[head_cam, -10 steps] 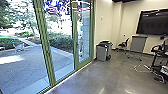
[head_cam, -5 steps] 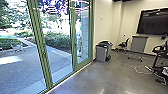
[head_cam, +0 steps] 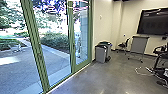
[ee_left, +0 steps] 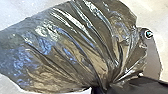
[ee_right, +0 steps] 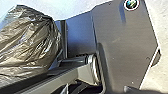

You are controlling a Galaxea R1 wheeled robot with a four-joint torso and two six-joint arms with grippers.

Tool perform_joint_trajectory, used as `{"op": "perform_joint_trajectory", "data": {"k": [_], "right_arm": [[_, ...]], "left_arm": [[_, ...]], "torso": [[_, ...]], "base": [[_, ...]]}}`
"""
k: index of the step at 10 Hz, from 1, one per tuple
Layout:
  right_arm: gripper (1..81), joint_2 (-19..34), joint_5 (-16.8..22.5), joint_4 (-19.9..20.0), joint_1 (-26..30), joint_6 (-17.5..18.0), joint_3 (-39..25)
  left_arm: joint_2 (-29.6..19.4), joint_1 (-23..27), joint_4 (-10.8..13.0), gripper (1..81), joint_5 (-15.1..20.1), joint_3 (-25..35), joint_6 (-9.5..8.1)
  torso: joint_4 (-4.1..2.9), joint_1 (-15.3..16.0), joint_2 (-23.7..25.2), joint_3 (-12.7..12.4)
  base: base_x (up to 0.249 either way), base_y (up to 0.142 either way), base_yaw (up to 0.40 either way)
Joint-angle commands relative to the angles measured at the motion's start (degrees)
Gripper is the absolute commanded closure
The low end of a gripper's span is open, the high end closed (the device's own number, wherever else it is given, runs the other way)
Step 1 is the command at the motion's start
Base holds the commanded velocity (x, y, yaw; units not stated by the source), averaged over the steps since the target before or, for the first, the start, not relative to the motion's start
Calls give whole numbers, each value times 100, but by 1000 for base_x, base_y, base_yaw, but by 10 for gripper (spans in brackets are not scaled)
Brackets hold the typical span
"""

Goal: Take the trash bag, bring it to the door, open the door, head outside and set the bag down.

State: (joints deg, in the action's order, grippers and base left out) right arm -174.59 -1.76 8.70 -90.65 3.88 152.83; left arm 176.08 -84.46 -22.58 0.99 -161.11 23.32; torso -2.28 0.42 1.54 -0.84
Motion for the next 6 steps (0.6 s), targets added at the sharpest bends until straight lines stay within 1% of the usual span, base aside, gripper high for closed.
{"op": "perform_joint_trajectory", "data": {"k": [1,2,6], "right_arm": [[10,-52,325,-44,279,-10,0],[10,-52,325,-53,279,-18,0],[10,-61,325,-71,288,-10,0]], "left_arm": [[-2,355,52,811,297,-8,23],[-3,355,52,811,305,-8,23],[-11,355,52,811,297,-8,23]], "torso": [[0,0,0,0],[0,0,0,0],[0,-5,0,0]], "base": [[178,-76,0],[178,-63,0],[171,0,0]]}}
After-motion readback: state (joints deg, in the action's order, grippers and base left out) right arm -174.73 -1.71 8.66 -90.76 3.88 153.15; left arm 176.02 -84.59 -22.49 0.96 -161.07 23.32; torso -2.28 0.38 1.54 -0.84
